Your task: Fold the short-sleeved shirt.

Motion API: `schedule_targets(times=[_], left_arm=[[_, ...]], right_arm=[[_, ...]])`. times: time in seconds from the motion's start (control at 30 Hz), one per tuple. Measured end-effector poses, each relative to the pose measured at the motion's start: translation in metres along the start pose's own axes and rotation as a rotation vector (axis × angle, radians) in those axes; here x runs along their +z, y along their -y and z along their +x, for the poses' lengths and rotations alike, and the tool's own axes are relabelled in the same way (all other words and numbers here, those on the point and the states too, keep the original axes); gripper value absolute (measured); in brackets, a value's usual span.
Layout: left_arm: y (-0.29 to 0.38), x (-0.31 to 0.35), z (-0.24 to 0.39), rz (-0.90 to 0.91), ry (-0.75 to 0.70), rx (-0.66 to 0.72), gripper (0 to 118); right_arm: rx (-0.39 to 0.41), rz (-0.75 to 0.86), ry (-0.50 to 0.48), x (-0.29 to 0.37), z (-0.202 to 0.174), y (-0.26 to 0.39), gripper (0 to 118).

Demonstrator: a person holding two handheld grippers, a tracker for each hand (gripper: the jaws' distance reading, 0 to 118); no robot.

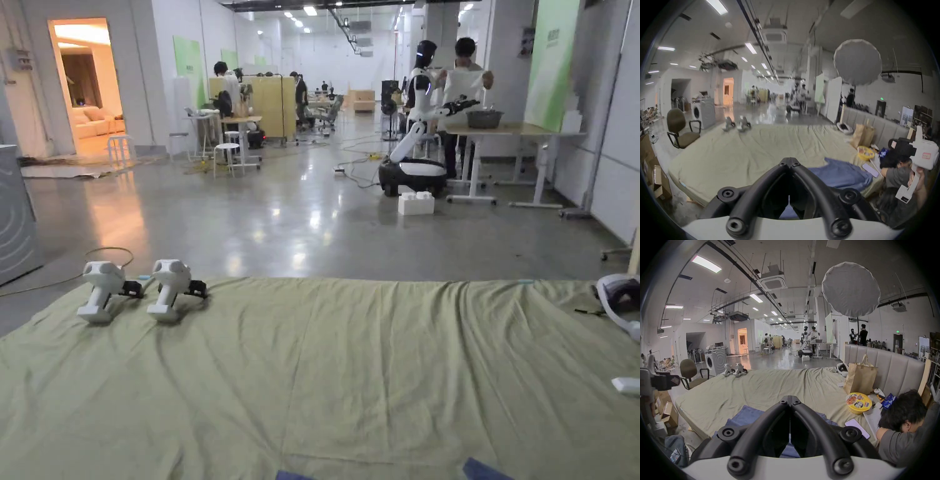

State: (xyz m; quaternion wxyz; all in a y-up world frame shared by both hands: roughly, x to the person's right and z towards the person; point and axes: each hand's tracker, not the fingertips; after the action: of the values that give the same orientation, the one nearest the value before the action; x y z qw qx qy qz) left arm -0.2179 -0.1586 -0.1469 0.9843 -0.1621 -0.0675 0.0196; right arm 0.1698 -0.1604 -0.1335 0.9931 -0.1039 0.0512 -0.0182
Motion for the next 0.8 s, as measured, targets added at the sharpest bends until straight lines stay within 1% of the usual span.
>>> schedule_targets(times=[0.03,0.07,0.13,0.17,0.2,0.23,0.27,0.3,0.33,0.37,0.4,0.47,0.53,0.6,0.67,0.7,0.73,0.77,0.8], left_arm=[[0.005,-0.022,-0.007,-0.013,0.028,0.026,1],[0.009,-0.044,-0.013,-0.074,0.084,0.071,1],[0.016,-0.095,-0.025,-0.138,0.147,0.173,1],[0.019,-0.123,-0.031,-0.179,0.149,0.212,7],[0.022,-0.148,-0.034,-0.207,0.146,0.231,52],[0.025,-0.180,-0.035,-0.293,0.156,0.225,96],[0.030,-0.209,-0.037,-0.351,0.174,0.231,117],[0.038,-0.241,-0.039,-0.427,0.191,0.234,117],[0.046,-0.267,-0.040,-0.427,0.185,0.228,117],[0.051,-0.294,-0.040,-0.469,0.145,0.237,117],[0.057,-0.314,-0.039,-0.524,0.109,0.221,117],[0.074,-0.358,-0.042,-0.571,0.087,0.189,116],[0.088,-0.384,-0.045,-0.621,0.050,0.211,113],[0.099,-0.400,-0.047,-0.644,0.035,0.251,105],[0.103,-0.409,-0.047,-0.658,0.008,0.218,103],[0.105,-0.413,-0.043,-0.668,-0.005,0.205,93],[0.108,-0.418,-0.039,-0.701,-0.055,0.099,84],[0.110,-0.421,-0.035,-0.721,-0.056,0.052,77],[0.111,-0.420,-0.030,-0.735,-0.053,0.008,76]], right_arm=[[-0.009,-0.015,-0.006,-0.005,0.001,0.003,2],[-0.020,-0.035,-0.013,-0.009,0.003,0.007,2],[-0.021,-0.063,-0.011,-0.015,0.005,0.014,2],[-0.021,-0.079,-0.009,-0.018,0.007,0.018,2],[-0.026,-0.096,-0.009,-0.020,0.010,0.022,2],[-0.037,-0.120,-0.005,-0.024,0.014,0.027,2],[-0.053,-0.142,0.001,-0.026,0.017,0.031,2],[-0.077,-0.175,0.002,-0.030,0.023,0.037,2],[-0.095,-0.205,0.004,-0.034,0.028,0.042,2],[-0.107,-0.229,0.020,-0.037,0.033,0.048,2],[-0.107,-0.246,0.040,-0.039,0.036,0.051,2],[-0.101,-0.281,0.072,-0.041,0.043,0.059,2],[-0.106,-0.312,0.098,-0.041,0.051,0.065,2],[-0.110,-0.338,0.117,-0.040,0.058,0.071,2],[-0.112,-0.372,0.147,-0.040,0.063,0.076,2],[-0.115,-0.387,0.153,-0.041,0.065,0.078,2],[-0.117,-0.404,0.160,-0.043,0.068,0.082,2],[-0.118,-0.419,0.164,-0.045,0.070,0.085,2],[-0.115,-0.429,0.165,-0.046,0.071,0.087,2]])
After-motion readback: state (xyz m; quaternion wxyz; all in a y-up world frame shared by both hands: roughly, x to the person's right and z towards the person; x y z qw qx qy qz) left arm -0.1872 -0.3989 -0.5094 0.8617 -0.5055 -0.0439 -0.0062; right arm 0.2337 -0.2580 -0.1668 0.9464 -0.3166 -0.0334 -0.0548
